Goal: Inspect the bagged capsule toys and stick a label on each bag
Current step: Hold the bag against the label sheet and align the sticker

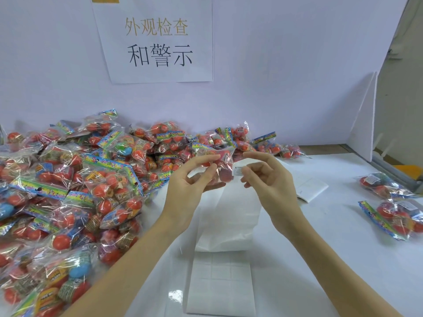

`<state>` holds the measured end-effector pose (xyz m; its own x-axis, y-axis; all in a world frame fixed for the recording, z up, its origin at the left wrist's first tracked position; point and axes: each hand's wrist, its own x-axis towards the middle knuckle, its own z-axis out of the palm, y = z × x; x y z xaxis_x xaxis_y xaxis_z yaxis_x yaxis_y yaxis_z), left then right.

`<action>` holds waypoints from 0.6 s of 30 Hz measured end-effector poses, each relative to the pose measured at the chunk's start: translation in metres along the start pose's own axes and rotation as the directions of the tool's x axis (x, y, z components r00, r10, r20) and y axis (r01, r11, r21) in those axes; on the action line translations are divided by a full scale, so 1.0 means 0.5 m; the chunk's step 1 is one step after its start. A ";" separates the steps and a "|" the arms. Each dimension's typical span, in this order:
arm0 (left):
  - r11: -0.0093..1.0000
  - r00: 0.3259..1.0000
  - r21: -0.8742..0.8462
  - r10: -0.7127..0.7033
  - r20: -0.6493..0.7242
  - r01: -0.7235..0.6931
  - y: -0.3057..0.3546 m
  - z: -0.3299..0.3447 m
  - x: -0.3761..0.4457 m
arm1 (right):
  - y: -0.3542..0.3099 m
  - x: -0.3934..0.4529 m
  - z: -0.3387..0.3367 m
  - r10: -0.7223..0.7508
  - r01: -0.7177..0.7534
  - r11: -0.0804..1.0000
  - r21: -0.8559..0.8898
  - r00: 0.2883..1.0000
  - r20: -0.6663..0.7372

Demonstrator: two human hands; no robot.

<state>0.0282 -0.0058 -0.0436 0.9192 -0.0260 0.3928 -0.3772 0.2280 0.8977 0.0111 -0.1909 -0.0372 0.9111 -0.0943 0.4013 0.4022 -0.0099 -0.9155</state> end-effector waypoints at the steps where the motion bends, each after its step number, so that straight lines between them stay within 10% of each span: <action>1: 1.000 1.000 -0.013 0.006 -0.010 -0.006 0.003 0.000 0.001 | -0.002 0.002 -0.002 0.021 -0.020 0.998 0.057 1.000 -0.014; 10: 0.989 0.988 -0.109 -0.113 -0.101 0.102 -0.003 -0.002 0.004 | -0.015 0.011 -0.012 0.197 -0.188 0.867 0.461 0.980 0.030; 18: 0.953 0.993 0.298 0.086 -0.085 -0.057 -0.011 0.002 -0.004 | -0.009 0.007 -0.009 0.182 -0.244 0.845 0.476 0.968 0.174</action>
<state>0.0280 -0.0079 -0.0490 0.8896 0.0768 0.4503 -0.4457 -0.0709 0.8924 0.0121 -0.1955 -0.0319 0.9706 0.0797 0.2270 0.1605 0.4883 -0.8578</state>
